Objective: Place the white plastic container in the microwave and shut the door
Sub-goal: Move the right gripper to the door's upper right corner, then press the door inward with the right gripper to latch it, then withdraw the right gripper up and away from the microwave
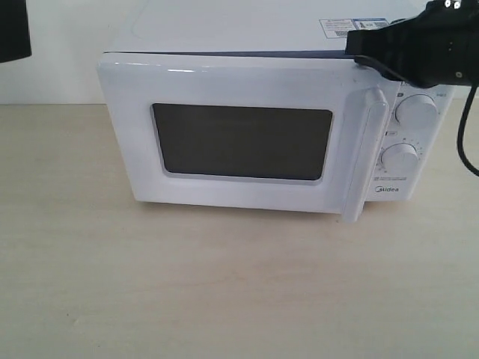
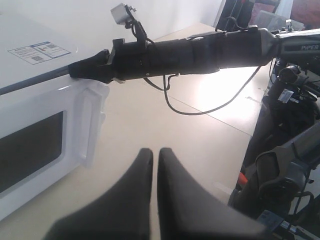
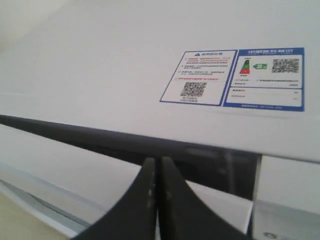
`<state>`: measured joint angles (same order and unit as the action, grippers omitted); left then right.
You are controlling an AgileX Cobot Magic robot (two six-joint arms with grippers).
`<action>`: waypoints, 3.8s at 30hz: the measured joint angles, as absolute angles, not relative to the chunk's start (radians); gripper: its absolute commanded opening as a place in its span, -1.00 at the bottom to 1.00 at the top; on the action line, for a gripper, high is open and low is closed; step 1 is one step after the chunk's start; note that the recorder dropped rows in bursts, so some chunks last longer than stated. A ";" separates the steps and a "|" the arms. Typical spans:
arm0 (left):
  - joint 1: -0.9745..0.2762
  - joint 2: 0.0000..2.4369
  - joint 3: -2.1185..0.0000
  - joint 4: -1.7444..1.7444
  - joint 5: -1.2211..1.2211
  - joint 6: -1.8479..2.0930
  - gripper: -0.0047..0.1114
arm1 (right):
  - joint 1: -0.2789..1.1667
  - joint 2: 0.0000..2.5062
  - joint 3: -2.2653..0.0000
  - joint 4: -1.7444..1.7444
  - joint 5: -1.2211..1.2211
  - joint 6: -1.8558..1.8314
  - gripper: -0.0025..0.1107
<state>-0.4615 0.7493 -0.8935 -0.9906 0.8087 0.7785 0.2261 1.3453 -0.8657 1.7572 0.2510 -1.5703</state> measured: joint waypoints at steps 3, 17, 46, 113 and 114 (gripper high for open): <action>-0.461 0.749 -0.893 -0.991 0.809 0.779 -0.84 | 0.226 1.288 -0.866 1.753 0.221 -1.581 -0.96; -0.461 0.749 -0.893 -0.991 0.809 0.779 -0.84 | 0.496 1.019 -0.746 1.697 0.087 -1.568 -0.96; -0.461 0.749 -0.893 -0.991 0.809 0.779 -0.84 | 1.008 1.450 -0.724 1.240 -0.952 -0.870 -0.96; -0.461 0.749 -0.893 -0.991 0.809 0.779 -0.84 | 0.769 1.418 -0.778 1.272 -0.723 -1.005 -0.96; -0.461 0.749 -0.893 -0.991 0.809 0.779 -0.84 | 0.769 1.386 -0.778 1.290 -0.679 -1.052 -0.96</action>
<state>-0.4615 0.7493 -0.8935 -0.9906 0.8087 0.7785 0.7689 1.3861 -0.7784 1.2897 -0.6786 -1.0518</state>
